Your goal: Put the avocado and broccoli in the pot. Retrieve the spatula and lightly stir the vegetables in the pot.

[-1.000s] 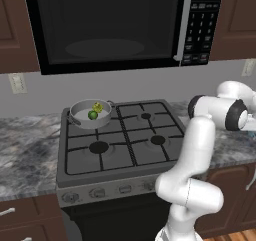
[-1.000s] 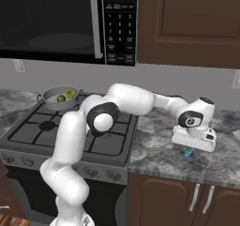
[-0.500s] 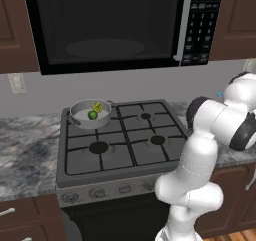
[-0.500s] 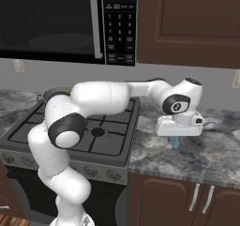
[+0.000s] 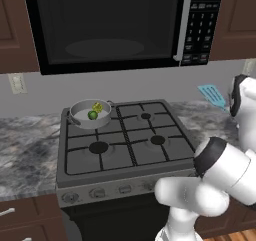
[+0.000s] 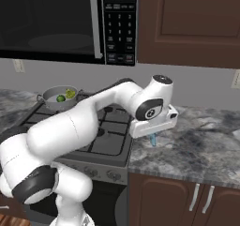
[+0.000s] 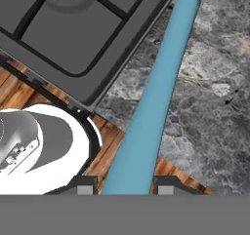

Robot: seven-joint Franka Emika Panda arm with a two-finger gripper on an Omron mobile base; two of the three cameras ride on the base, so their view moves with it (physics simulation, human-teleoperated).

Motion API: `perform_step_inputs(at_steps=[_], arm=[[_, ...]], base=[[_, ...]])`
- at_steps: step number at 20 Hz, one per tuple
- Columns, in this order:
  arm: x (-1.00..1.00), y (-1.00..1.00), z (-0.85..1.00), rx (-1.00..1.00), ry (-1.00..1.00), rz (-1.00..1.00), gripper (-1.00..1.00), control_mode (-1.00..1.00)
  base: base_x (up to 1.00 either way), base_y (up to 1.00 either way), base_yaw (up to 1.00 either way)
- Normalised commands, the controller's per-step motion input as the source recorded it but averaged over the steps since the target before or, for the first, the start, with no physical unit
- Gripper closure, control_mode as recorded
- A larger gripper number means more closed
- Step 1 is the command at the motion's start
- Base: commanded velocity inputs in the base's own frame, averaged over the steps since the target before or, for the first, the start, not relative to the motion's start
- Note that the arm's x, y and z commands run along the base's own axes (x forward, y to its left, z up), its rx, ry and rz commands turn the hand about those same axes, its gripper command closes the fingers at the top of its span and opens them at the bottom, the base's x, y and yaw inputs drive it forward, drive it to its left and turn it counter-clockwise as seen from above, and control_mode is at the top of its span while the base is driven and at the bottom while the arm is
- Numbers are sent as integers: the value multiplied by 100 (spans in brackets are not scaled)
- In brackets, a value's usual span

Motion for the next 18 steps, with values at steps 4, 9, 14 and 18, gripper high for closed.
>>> perform_step_inputs(at_steps=[4,9,14,18], arm=[[-2,100,18,-1,-5,13,100,-100],[0,99,34,-10,12,23,100,-100],[2,87,19,-15,26,26,100,-100],[16,82,20,-17,6,19,100,-100]], base=[[0,0,0],[0,0,0],[0,0,0],[0,0,0]])
